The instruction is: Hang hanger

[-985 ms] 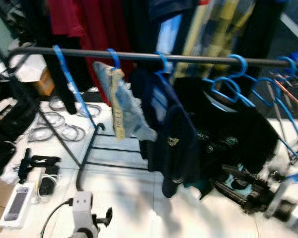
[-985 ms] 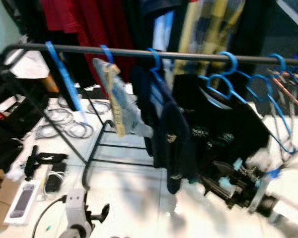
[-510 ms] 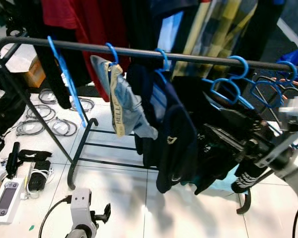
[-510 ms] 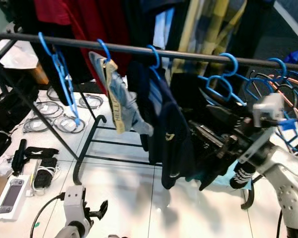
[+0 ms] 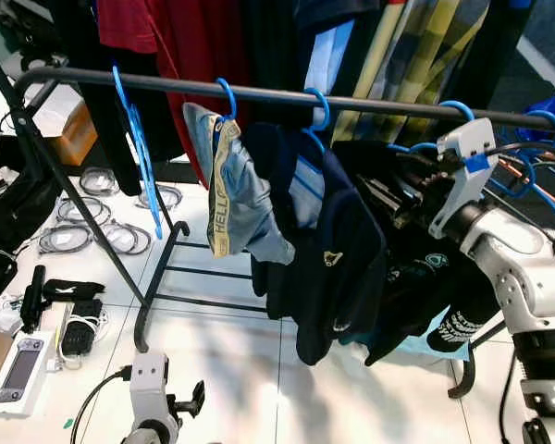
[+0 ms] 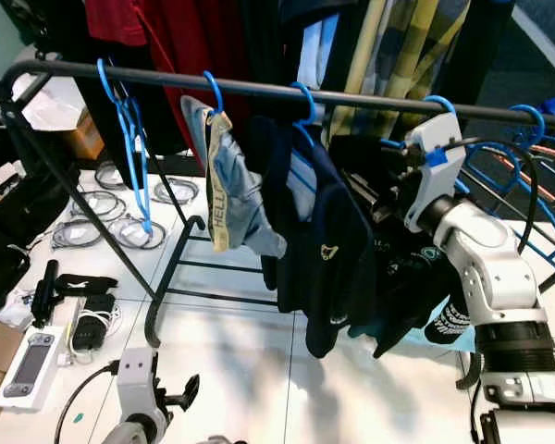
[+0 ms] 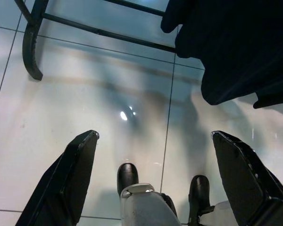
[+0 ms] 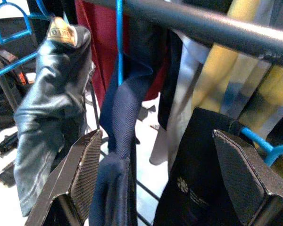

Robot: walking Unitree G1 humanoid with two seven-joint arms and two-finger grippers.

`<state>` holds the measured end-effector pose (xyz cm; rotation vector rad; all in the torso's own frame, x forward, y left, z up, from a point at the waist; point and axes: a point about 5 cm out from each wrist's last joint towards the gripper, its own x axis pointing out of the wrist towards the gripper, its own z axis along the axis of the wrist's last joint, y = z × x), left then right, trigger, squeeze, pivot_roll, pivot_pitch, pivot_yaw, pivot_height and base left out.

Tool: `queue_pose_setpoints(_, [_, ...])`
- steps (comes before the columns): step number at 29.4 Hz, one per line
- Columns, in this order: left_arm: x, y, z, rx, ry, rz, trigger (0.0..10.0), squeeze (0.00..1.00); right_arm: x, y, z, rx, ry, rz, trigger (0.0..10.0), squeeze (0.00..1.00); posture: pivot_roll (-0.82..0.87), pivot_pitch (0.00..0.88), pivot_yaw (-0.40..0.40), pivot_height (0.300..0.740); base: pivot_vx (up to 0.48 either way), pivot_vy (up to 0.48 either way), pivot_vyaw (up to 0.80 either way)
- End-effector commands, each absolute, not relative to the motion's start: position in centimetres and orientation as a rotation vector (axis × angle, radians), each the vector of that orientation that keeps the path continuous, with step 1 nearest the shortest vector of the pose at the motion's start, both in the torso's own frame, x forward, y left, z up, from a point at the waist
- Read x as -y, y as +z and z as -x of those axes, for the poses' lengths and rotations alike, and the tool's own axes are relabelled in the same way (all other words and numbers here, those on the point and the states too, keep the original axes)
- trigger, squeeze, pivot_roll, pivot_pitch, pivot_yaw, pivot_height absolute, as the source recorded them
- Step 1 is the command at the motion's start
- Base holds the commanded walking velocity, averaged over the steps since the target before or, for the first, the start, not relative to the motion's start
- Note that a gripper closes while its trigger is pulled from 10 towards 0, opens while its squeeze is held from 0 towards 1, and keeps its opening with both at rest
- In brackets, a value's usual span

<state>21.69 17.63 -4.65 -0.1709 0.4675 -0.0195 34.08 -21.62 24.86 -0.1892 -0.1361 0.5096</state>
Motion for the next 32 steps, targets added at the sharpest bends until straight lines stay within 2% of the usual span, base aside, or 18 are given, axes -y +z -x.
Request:
queue_pose_setpoints(1, [-17.8,-5.3,-20.8,-0.500,-0.007,0.175,10.0,0.00,21.4,24.3,-34.3,0.118,0.514,0.206,10.0,0.00,-0.05,0.160,0.034,0.740,0.000,0.000,0.00])
queue_pose_setpoints(7, [-17.8,-5.2,-20.9,-0.498,-0.007,0.174,10.0,0.00,20.4,22.0,-35.2,0.018,0.570,0.178,10.0,0.00,-0.05,0.160,0.034,0.740,0.000,0.000,0.00])
queue_pose_setpoints(19, [-18.1,-5.3,-20.8,-0.500,-0.001,0.175,10.0,0.00,18.9,22.6,-35.9,0.043,0.604,0.164,10.0,0.00,-0.04,0.163,0.033,0.740,0.000,0.000,0.00])
queue_pose_setpoints(24, [-18.2,-5.3,-20.8,-0.502,0.001,0.175,10.0,0.00,18.4,21.3,-35.9,-0.039,0.624,0.215,10.0,0.00,-0.04,0.164,0.032,0.740,0.000,0.000,0.00])
queue_pose_setpoints(26, [-18.2,-5.3,-20.8,-0.502,0.001,0.174,10.0,0.00,18.4,19.6,-35.9,-0.141,0.624,0.258,10.0,0.00,-0.04,0.165,0.030,0.740,0.000,0.000,0.00])
queue_pose_setpoints(27, [-18.2,-5.3,-20.8,-0.501,0.002,0.174,10.0,0.00,18.5,19.3,-36.0,-0.161,0.614,0.254,3.0,0.00,-0.04,0.165,0.030,0.740,0.000,0.000,0.00])
queue_pose_setpoints(28, [-18.2,-5.3,-20.8,-0.501,0.002,0.174,10.0,0.00,18.5,19.3,-36.0,-0.161,0.614,0.254,3.0,0.00,-0.04,0.165,0.030,0.740,0.000,0.000,0.00])
queue_pose_setpoints(29, [-18.2,-5.3,-20.8,-0.501,0.003,0.174,10.0,0.00,18.4,19.2,-36.1,-0.168,0.613,0.249,0.0,0.00,-0.04,0.166,0.029,0.740,0.000,0.000,0.00])
queue_pose_setpoints(32, [-18.2,-5.3,-20.7,-0.500,0.004,0.174,10.0,0.00,18.4,19.4,-36.1,-0.161,0.612,0.242,0.0,0.00,-0.04,0.166,0.029,0.740,0.000,0.000,0.00])
